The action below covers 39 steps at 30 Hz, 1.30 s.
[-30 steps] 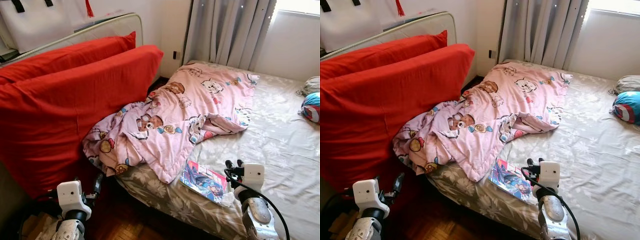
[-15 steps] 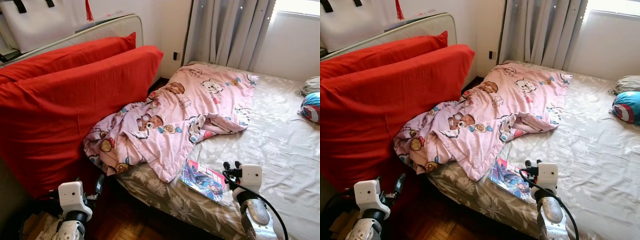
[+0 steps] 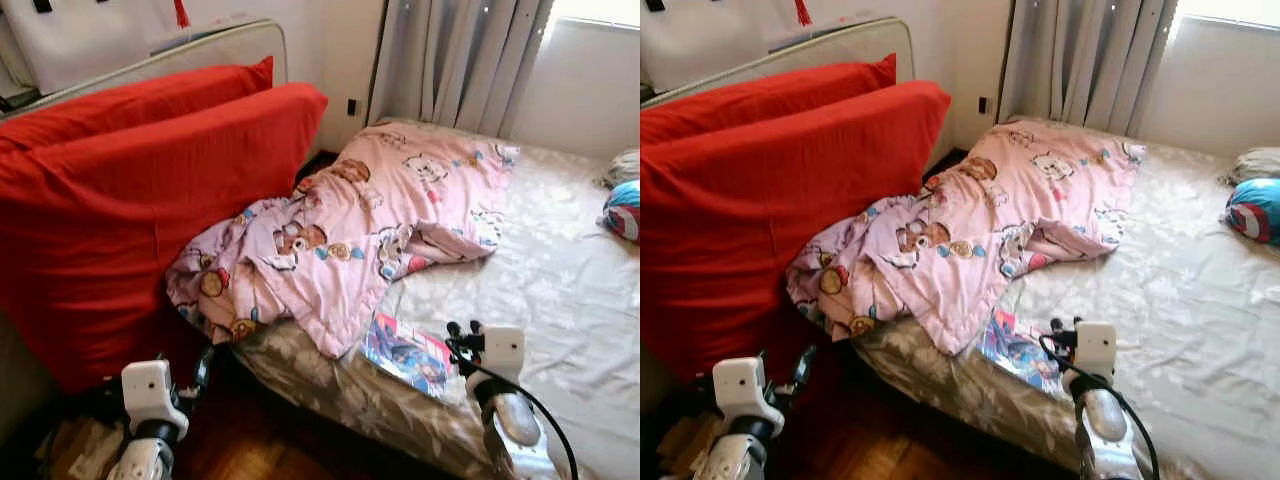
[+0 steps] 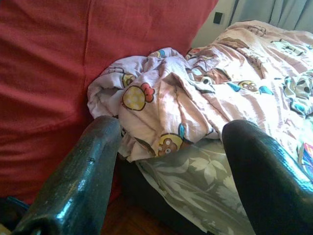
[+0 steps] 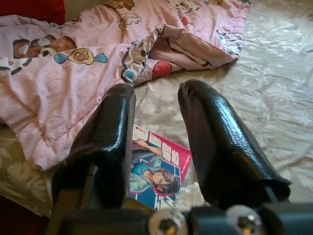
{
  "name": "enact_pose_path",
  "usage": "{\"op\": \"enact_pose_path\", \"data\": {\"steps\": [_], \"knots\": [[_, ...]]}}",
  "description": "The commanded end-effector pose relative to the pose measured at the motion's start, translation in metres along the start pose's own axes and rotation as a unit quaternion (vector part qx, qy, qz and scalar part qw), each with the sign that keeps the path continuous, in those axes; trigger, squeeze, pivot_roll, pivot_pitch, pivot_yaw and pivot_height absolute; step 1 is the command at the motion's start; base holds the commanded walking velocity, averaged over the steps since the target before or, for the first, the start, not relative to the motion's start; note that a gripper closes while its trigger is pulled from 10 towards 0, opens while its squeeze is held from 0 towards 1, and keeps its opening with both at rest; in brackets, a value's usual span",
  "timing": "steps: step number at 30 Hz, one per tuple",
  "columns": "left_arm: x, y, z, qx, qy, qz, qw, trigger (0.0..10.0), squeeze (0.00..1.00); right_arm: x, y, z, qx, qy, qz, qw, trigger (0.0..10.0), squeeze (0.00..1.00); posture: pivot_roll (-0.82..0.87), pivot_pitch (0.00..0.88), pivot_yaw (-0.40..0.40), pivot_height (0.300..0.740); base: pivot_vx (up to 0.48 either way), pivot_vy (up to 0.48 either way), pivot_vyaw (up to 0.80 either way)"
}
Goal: Clean up the room
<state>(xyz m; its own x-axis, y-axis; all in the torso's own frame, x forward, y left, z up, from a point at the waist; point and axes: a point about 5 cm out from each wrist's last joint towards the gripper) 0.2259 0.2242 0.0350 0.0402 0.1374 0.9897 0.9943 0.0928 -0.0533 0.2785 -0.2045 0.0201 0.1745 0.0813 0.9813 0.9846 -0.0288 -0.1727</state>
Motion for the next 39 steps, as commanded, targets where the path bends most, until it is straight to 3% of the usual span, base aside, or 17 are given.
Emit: {"op": "enact_pose_path", "data": {"steps": [1,30,39], "knots": [[0.001,-0.001,0.001,0.003,0.002,0.003,1.0,10.0,0.0,0.003,0.0,-0.002,-0.001,-0.002,-0.01,1.0,10.0,0.0,0.02,0.0,-0.034,0.661,0.0,0.0,0.0],[0.001,-0.005,-0.004,-0.011,0.017,0.014,1.0,10.0,0.0,0.003,0.005,0.015,0.036,-0.016,0.01,0.999,10.0,0.0,0.04,0.0,-0.023,0.631,0.0,0.0,0.0],[0.007,0.0,-0.004,-0.027,0.025,0.011,0.999,10.0,0.0,0.009,0.01,0.022,0.034,0.017,-0.004,0.999,10.0,0.0,0.03,0.0,0.003,0.622,0.0,0.0,0.0]]}}
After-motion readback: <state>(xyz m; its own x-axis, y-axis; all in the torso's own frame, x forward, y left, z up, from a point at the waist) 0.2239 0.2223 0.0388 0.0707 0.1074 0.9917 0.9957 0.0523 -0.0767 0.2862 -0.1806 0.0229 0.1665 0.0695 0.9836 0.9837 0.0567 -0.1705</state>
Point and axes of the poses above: a point about 5 cm out from each wrist's last joint towards the gripper, its own y axis pointing out of the wrist towards the gripper, its own x axis along the axis of the wrist's last joint, z = x × y, and after that the axes turned 6 degrees about -y, right-handed
